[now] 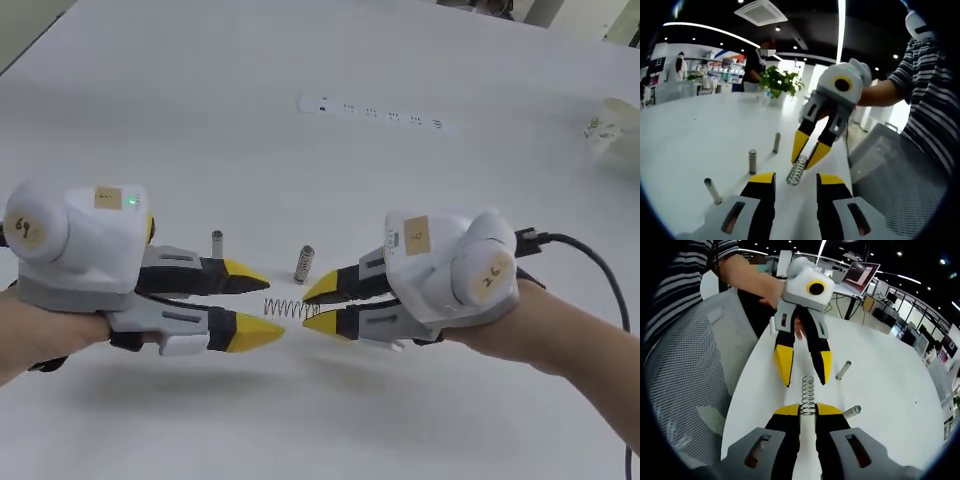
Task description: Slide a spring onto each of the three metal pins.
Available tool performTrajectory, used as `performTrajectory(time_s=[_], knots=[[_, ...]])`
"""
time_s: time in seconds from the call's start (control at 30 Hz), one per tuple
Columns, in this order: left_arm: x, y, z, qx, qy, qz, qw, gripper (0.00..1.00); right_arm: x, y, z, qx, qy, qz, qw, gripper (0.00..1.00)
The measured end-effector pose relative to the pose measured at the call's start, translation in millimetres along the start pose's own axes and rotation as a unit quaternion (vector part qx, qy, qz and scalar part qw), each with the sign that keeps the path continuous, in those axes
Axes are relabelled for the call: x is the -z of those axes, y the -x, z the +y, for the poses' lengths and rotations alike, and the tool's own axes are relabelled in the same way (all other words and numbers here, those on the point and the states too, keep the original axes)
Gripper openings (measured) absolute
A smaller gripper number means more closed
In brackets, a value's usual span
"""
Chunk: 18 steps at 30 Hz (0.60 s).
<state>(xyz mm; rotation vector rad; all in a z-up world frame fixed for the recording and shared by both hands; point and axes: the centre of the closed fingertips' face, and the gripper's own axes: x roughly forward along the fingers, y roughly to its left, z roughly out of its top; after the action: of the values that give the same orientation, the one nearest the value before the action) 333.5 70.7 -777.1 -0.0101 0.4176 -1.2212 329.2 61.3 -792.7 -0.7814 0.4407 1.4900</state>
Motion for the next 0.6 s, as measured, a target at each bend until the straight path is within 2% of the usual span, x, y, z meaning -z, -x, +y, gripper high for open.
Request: performTrajectory(time_s=[0.3, 0.6], knots=[[-1.6, -7.6, -4.8, 0.013, -0.01, 0.005, 0.9998, 0.15, -4.3, 2.9, 2.1, -0.001, 0.002, -0.005, 1.0, 0.08], [-1.2, -11.8, -8.6, 0.021, -0.012, 0.007, 0.9997, 0.11, -3.7, 6.7, 2.6, 0.001, 0.001, -0.005, 1.0, 0.08]])
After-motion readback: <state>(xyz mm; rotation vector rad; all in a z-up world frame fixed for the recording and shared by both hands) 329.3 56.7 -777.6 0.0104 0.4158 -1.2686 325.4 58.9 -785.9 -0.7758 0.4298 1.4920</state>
